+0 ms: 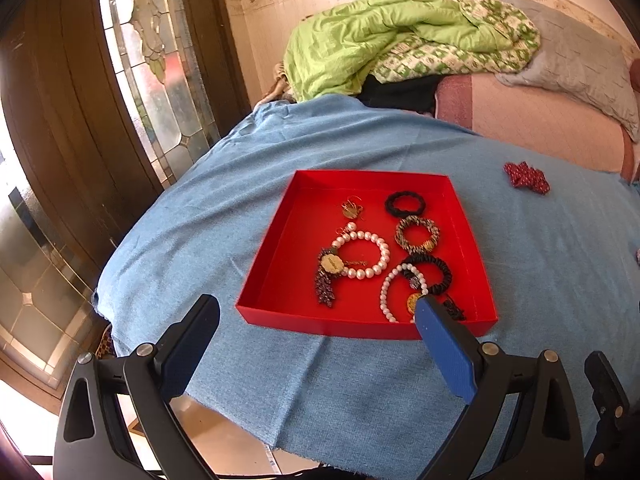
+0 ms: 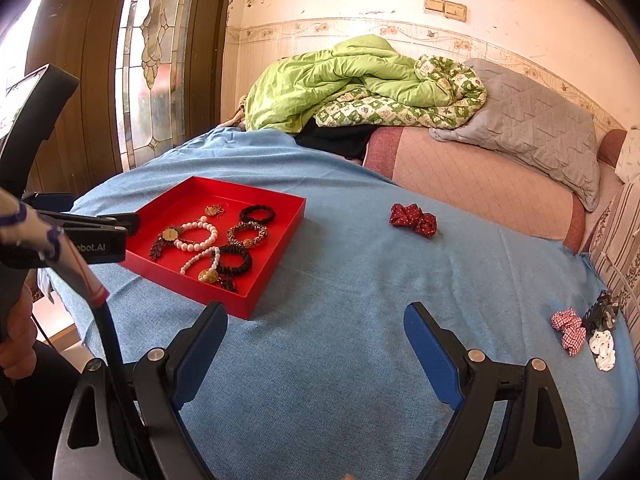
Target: Organize jewelry
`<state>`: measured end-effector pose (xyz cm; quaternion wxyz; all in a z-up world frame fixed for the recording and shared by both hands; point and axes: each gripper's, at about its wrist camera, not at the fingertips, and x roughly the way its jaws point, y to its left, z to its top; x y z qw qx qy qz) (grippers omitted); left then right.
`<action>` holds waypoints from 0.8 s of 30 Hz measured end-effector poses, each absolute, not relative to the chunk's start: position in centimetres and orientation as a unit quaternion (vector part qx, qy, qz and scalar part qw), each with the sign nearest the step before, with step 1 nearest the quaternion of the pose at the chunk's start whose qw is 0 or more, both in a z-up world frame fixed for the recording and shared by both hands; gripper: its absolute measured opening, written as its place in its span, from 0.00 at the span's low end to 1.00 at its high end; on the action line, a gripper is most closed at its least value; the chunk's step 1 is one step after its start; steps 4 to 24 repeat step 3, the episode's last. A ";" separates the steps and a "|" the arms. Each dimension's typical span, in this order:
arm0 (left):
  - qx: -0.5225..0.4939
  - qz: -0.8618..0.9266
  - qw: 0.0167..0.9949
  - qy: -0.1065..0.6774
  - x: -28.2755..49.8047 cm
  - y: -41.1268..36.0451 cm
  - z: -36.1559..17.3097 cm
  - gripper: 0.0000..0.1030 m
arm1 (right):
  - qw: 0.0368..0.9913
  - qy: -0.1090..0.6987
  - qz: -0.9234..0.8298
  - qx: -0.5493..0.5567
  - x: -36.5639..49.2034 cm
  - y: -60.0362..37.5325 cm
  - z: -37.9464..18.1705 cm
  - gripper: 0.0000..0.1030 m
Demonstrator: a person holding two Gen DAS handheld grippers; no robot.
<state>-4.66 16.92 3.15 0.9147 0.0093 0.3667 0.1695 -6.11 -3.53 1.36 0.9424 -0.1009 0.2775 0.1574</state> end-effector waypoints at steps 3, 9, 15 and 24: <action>0.004 0.166 0.915 0.369 -4.7 16.9 3.3 0.95 | 0.943 0.277 0.156 -0.099 -6.1 -3.7 1.5 0.90; 0.004 0.166 0.915 0.369 -4.7 16.9 3.3 0.95 | 0.943 0.277 0.156 -0.099 -6.1 -3.7 1.5 0.90; 0.004 0.166 0.915 0.369 -4.7 16.9 3.3 0.95 | 0.943 0.277 0.156 -0.099 -6.1 -3.7 1.5 0.90; 0.004 0.166 0.915 0.369 -4.7 16.9 3.3 0.95 | 0.943 0.277 0.156 -0.099 -6.1 -3.7 1.5 0.90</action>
